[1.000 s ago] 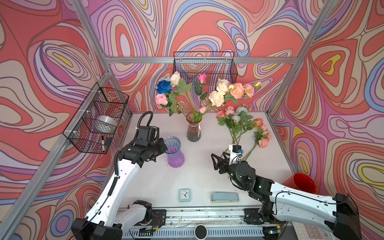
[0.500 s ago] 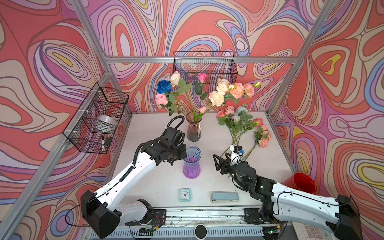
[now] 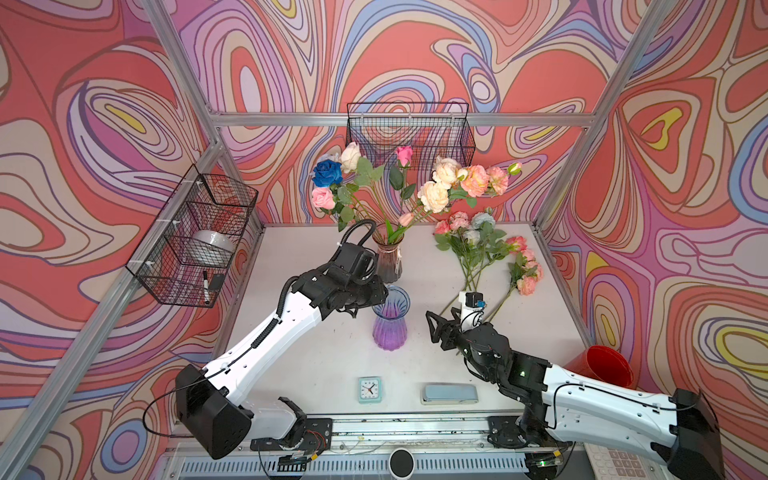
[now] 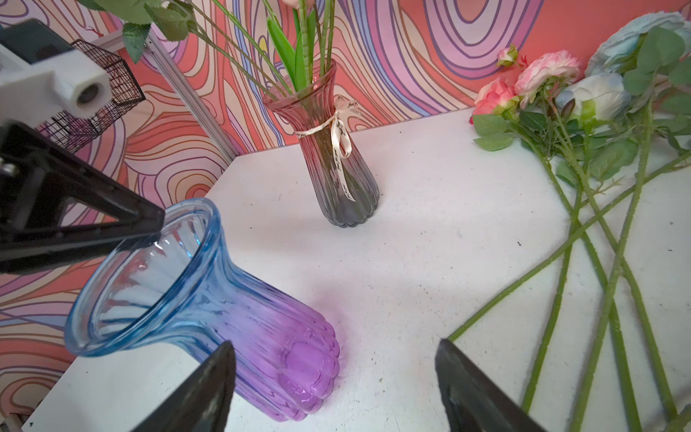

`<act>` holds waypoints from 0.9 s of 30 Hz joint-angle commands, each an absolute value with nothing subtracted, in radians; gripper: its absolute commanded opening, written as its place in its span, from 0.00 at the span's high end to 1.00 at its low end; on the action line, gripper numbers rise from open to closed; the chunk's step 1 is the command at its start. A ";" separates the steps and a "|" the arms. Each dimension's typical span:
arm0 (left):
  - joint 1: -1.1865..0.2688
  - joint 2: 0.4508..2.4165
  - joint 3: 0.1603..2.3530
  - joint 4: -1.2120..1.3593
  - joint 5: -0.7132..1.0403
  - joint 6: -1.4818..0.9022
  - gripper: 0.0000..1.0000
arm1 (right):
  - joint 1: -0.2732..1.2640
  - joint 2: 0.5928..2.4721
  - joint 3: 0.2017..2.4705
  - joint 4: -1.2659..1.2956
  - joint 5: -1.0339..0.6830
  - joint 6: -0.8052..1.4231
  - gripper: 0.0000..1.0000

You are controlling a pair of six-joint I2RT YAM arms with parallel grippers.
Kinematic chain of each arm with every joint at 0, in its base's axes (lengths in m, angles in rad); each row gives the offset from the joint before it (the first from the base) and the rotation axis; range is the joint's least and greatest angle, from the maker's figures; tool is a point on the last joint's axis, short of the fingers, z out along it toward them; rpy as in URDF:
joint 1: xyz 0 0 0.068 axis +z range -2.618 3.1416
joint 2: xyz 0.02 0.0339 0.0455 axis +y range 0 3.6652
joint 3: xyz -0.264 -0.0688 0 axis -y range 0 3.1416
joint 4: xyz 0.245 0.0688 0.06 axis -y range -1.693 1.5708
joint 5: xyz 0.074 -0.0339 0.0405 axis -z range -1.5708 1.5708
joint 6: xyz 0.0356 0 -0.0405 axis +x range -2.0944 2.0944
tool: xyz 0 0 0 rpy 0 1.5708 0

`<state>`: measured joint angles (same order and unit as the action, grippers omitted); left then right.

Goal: Arrange the flowers into the vase
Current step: 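Carry the blue-purple vase with the left gripper in front of the pink vase, then release the blue-purple vase while the right gripper moves over the rose stems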

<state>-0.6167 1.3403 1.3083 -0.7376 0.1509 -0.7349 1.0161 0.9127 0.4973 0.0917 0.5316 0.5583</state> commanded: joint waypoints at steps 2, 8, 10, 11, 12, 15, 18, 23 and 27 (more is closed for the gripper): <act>-0.624 1.317 1.380 -0.702 0.154 -0.725 0.42 | 1.020 0.931 0.537 0.033 0.520 0.602 0.12; -0.624 1.223 1.451 -0.695 0.118 -0.691 0.21 | 0.863 1.068 0.636 -0.147 0.407 0.683 0.19; -0.624 1.177 1.441 -0.674 0.121 -0.676 0.13 | 0.736 1.129 0.648 -0.165 0.289 0.692 0.22; -0.624 1.148 1.427 -0.663 0.123 -0.671 0.08 | 0.668 1.161 0.656 -0.171 0.234 0.694 0.23; -0.624 1.117 1.407 -0.650 0.126 -0.665 0.05 | 0.613 1.194 0.665 -0.170 0.191 0.685 0.25; -0.624 1.023 1.329 -0.620 0.123 -0.653 0.00 | 0.514 1.294 0.721 -0.191 0.156 0.650 0.26; -0.624 0.910 1.215 -0.586 0.123 -0.657 0.00 | 0.445 1.387 0.782 -0.203 0.159 0.644 0.28; -0.624 0.697 0.994 -0.520 0.127 -0.693 0.00 | 0.342 1.527 0.893 -0.231 0.207 0.606 0.35; -0.624 0.560 0.873 -0.513 0.123 -0.719 0.00 | 0.264 1.636 0.983 -0.260 0.195 0.581 0.44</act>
